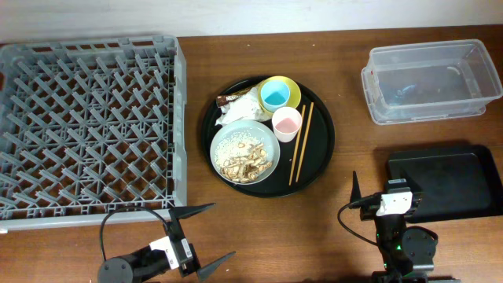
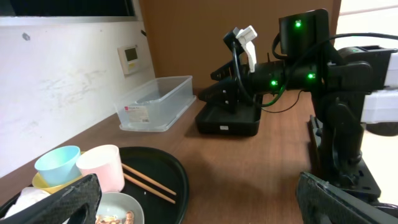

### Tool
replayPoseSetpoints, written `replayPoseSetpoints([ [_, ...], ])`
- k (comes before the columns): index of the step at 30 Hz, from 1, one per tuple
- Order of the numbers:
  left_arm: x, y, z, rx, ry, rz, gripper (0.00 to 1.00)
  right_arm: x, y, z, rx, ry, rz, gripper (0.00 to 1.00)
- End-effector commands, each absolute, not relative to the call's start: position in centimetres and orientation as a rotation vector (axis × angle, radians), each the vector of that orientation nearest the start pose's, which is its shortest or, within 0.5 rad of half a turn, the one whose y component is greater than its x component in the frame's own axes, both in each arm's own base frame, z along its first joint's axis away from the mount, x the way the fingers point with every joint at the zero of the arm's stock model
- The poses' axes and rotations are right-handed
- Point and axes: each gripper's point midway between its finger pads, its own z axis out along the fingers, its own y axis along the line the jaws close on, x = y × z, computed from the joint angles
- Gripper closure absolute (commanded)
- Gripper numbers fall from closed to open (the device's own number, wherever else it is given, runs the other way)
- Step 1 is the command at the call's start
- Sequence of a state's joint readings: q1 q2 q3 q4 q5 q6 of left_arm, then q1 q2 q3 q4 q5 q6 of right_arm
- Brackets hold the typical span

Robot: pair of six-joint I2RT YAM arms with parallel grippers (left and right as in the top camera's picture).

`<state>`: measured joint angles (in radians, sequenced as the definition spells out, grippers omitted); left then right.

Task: Sort waste into correct bins and load items into the dishwasher rack
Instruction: 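Move the left gripper over the pink cup on the tray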

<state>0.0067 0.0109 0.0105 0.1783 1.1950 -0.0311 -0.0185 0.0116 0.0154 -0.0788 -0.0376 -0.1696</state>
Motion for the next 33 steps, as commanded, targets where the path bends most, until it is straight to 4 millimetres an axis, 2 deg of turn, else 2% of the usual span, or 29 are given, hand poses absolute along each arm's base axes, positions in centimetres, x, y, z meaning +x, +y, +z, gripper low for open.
replayPoseSetpoints([
  [1,12.9,-16.2,20.0,1.003,1.216,-0.878,0.01,24.6,0.1,15.6,-0.153,1.642,-0.123,0.02],
  [6,12.5,-16.3,20.7,1.019,1.181,-0.880,0.01,24.6,0.1,15.6,-0.153,1.642,-0.123,0.02],
  [11,12.9,-15.6,24.8,0.924,1.093,-0.799,0.01,24.6,0.1,15.6,-0.153,1.642,-0.123,0.02],
  [13,13.2,-15.3,25.9,0.891,1.095,-0.779,0.00,24.6,0.1,15.6,-0.153,1.642,-0.123,0.02],
  [16,14.8,-14.5,27.6,0.783,1.167,-0.760,0.01,24.6,0.1,15.6,-0.153,1.642,-0.123,0.02],
  [19,16.6,-14.3,29.0,0.798,1.254,-0.710,0.01,24.6,0.1,15.6,-0.153,1.642,-0.123,0.01],
  [24,22.0,-13.3,29.6,0.719,1.640,-0.712,0.00,24.6,0.1,15.6,-0.153,1.642,-0.123,0.02],
  [26,23.7,-13.6,30.4,0.691,1.760,-0.817,0.01,24.6,0.1,15.6,-0.153,1.642,-0.123,0.02],
  [29,23.3,-15.6,31.3,0.792,1.722,-1.067,0.01,24.6,0.1,15.6,-0.153,1.642,-0.123,0.02],
  [30,23.6,-15.8,31.3,0.805,1.708,-1.108,0.01,24.6,0.1,15.6,-0.153,1.642,-0.123,0.02],
  [31,24.9,-15.7,30.7,0.738,1.772,-1.118,0.01,24.6,0.1,15.6,-0.153,1.642,-0.123,0.02],
  [33,27.2,-15.3,29.5,0.619,1.903,-1.045,0.01,24.6,0.1,15.6,-0.153,1.642,-0.123,0.02],
])
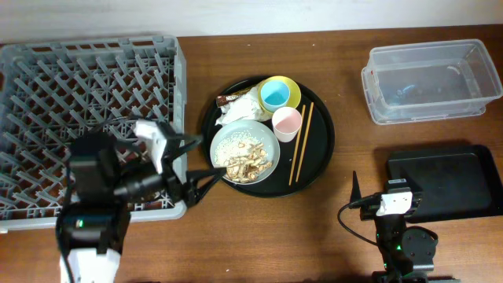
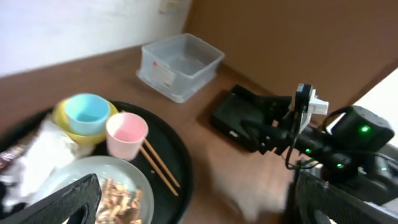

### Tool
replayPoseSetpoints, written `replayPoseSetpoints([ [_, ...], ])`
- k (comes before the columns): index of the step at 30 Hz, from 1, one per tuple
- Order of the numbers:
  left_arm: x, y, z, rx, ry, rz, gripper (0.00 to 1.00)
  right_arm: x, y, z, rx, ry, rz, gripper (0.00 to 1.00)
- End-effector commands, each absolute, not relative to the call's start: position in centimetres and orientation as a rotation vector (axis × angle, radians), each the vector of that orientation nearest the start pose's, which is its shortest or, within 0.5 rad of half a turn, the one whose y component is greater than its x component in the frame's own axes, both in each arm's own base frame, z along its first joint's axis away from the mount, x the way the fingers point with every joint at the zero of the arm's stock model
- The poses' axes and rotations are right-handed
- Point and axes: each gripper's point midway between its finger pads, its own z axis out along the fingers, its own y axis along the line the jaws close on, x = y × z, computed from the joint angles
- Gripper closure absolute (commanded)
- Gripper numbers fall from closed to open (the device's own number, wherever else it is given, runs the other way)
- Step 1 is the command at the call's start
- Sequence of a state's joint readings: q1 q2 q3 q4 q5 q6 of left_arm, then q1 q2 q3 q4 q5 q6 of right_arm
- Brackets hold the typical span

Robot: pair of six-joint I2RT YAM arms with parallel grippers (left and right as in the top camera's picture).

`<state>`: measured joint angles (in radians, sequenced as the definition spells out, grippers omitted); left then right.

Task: Sort waste into correct bins and load items into the dishwasher rack
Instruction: 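Move the left gripper over the pink cup on the tray, then grasp the pink cup rim with the left gripper and lift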

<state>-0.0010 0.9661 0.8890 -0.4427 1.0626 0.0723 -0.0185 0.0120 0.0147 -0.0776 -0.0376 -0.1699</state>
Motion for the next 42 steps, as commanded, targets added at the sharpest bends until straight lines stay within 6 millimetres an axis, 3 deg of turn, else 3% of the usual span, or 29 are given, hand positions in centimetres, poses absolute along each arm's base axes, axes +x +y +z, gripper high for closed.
replayPoseSetpoints([
  [1,28.6,-15.0,28.7,0.542,2.007,-0.931,0.01,24.6,0.1,15.6,-0.153,1.642,-0.123,0.02],
  [4,30.9,-14.5,28.4,0.467,2.235,-0.589,0.01,24.6,0.1,15.6,-0.153,1.642,-0.123,0.02],
  [7,31.9,-16.2,29.2,0.537,2.353,-0.380,0.01,24.6,0.1,15.6,-0.153,1.642,-0.123,0.02],
  [9,32.5,-19.6,29.6,0.631,2.346,-0.413,0.01,24.6,0.1,15.6,-0.153,1.642,-0.123,0.02],
  [14,31.9,-23.9,26.0,0.772,2.418,-0.448,0.01,24.6,0.1,15.6,-0.153,1.642,-0.123,0.02],
  [17,32.7,-26.8,24.3,0.831,2.398,-0.448,0.01,24.6,0.1,15.6,-0.153,1.642,-0.123,0.02],
  [19,34.3,-27.2,23.3,0.816,2.381,-0.350,0.02,24.6,0.1,15.6,-0.153,1.642,-0.123,0.02],
  [21,36.7,-26.1,22.5,0.684,2.383,-0.184,0.17,24.6,0.1,15.6,-0.153,1.642,-0.123,0.02],
  [23,38.5,-25.3,22.0,0.576,2.373,-0.084,0.23,24.6,0.1,15.6,-0.153,1.642,-0.123,0.02],
  [25,39.7,-26.1,21.8,0.560,2.341,-0.094,0.23,24.6,0.1,15.6,-0.153,1.642,-0.123,0.01],
  [27,40.6,-27.0,21.5,0.553,2.313,-0.110,0.32,24.6,0.1,15.6,-0.153,1.642,-0.123,0.02],
  [32,42.3,-28.5,19.8,0.503,2.304,-0.143,0.40,24.6,0.1,15.6,-0.153,1.642,-0.123,0.02],
  [37,42.1,-31.1,18.1,0.531,2.326,-0.278,0.40,24.6,0.1,15.6,-0.153,1.642,-0.123,0.02],
  [42,41.9,-32.7,16.7,0.565,2.328,-0.292,0.40,24.6,0.1,15.6,-0.153,1.642,-0.123,0.02],
])
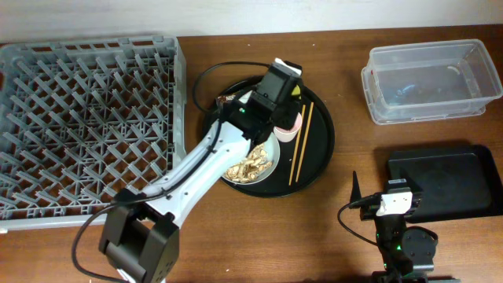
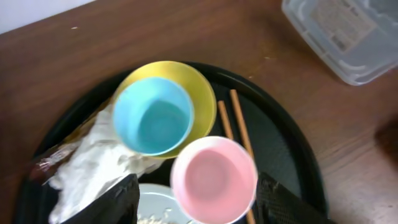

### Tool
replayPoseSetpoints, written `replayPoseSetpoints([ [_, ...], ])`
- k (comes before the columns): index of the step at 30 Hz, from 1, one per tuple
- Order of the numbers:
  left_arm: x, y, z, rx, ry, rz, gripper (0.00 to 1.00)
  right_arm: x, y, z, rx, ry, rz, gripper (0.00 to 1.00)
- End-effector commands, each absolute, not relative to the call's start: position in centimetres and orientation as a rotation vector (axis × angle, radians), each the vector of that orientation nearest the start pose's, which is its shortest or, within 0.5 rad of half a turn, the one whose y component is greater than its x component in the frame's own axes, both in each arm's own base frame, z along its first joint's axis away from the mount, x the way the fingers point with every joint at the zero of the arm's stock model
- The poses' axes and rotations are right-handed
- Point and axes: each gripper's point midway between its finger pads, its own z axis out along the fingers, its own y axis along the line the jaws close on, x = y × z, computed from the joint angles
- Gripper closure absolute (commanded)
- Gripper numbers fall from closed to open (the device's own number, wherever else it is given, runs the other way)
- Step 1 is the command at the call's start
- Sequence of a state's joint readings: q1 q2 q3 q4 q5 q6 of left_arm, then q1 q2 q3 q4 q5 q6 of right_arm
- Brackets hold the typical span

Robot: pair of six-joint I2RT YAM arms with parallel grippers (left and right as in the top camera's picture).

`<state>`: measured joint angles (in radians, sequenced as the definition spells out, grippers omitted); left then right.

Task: Sort waste into correct bins and load items into the dishwasher rack
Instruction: 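Grasp the pink cup rim with the left gripper and lift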

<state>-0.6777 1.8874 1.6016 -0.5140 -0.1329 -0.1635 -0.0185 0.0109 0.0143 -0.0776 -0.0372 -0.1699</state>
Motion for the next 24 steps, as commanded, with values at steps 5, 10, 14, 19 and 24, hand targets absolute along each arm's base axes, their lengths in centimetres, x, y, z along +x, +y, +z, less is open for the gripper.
replayPoseSetpoints([
  [5,41.0,-34.2,12.4,0.630,2.397,-0.281,0.39,24.6,0.1,15.6,-0.153,1.642,-0.123,0.02],
  [10,40.8,-35.4,11.0,0.647,2.379,-0.202,0.39,24.6,0.1,15.6,-0.153,1.642,-0.123,0.02],
  [14,40.8,-35.5,11.1,0.657,2.353,-0.158,0.39,24.6,0.1,15.6,-0.153,1.642,-0.123,0.02],
  [19,40.8,-35.5,10.7,0.660,2.361,-0.153,0.40,24.6,0.1,15.6,-0.153,1.642,-0.123,0.02],
  [24,40.5,-35.7,8.8,0.682,2.395,-0.151,0.40,24.6,0.1,15.6,-0.153,1.642,-0.123,0.02],
])
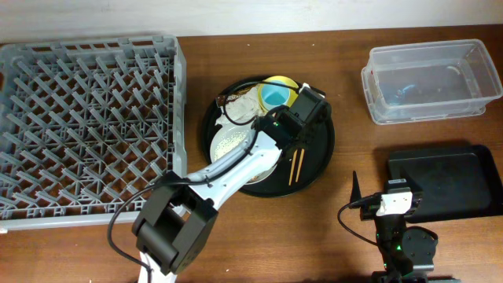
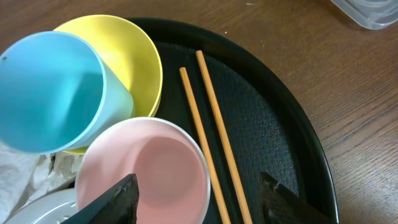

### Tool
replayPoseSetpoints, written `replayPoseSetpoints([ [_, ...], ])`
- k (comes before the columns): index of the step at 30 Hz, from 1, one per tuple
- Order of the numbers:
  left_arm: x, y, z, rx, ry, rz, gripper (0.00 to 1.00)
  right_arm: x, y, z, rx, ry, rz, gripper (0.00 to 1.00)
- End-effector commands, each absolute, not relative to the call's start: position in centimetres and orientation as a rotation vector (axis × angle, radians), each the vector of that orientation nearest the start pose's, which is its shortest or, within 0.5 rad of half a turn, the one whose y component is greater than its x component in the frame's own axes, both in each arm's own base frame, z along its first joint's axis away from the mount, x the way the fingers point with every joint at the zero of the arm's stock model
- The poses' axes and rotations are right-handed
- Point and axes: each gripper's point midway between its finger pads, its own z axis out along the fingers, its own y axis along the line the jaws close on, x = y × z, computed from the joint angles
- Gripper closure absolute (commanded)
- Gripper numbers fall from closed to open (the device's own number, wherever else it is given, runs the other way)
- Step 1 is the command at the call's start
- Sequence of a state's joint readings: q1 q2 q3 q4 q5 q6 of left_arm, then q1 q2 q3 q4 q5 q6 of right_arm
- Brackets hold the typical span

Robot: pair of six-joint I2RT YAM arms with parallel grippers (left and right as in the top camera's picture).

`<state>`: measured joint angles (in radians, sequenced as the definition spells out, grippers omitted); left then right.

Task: Sort waste into correct bins and load items into the dishwasher rack
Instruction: 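Grasp the pink cup rim with the left gripper and lift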

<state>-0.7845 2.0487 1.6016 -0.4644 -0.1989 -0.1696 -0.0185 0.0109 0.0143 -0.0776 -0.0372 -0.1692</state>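
On the round black tray a pink cup stands upright. A blue cup rests in a yellow bowl behind it, and two wooden chopsticks lie to its right. My left gripper hangs open, low over the tray. One finger is above the pink cup and the other is right of the chopsticks. In the overhead view the left gripper hides the pink cup. My right gripper rests near the front right, its fingers together as one thin spike.
A grey dishwasher rack fills the left side. A clear plastic bin sits at the back right, with a black bin in front of it. Also on the tray are a plate of food scraps, a crumpled white napkin and a wrapper.
My left gripper has moved right and lower. It was over the blue and pink cups and now straddles the pink cup's right side and the chopsticks. It is still open. The right arm is unmoved.
My left gripper was first open at the table's front left. Then it was above the rack's right edge beside the tray, then over the cups on the tray. Now it is low over the pink cup and chopsticks. Nothing on the tray has shifted.
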Motion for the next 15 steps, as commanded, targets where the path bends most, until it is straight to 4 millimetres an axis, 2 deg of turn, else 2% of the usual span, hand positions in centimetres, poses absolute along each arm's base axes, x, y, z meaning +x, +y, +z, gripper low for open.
replayPoseSetpoints([
  [1,40.47,-35.68,8.33,0.687,2.401,-0.146,0.40,24.60,0.11,15.60,-0.153,1.642,-0.123,0.01],
  [3,40.42,-35.67,7.59,0.693,2.413,-0.138,0.40,24.60,0.11,15.60,-0.153,1.642,-0.123,0.02],
  [6,40.41,-35.76,7.54,0.694,2.411,-0.139,0.42,24.60,0.11,15.60,-0.153,1.642,-0.123,0.02],
  [15,40.38,-35.93,7.61,0.695,2.405,-0.139,0.71,24.60,0.11,15.60,-0.153,1.642,-0.123,0.02],
])
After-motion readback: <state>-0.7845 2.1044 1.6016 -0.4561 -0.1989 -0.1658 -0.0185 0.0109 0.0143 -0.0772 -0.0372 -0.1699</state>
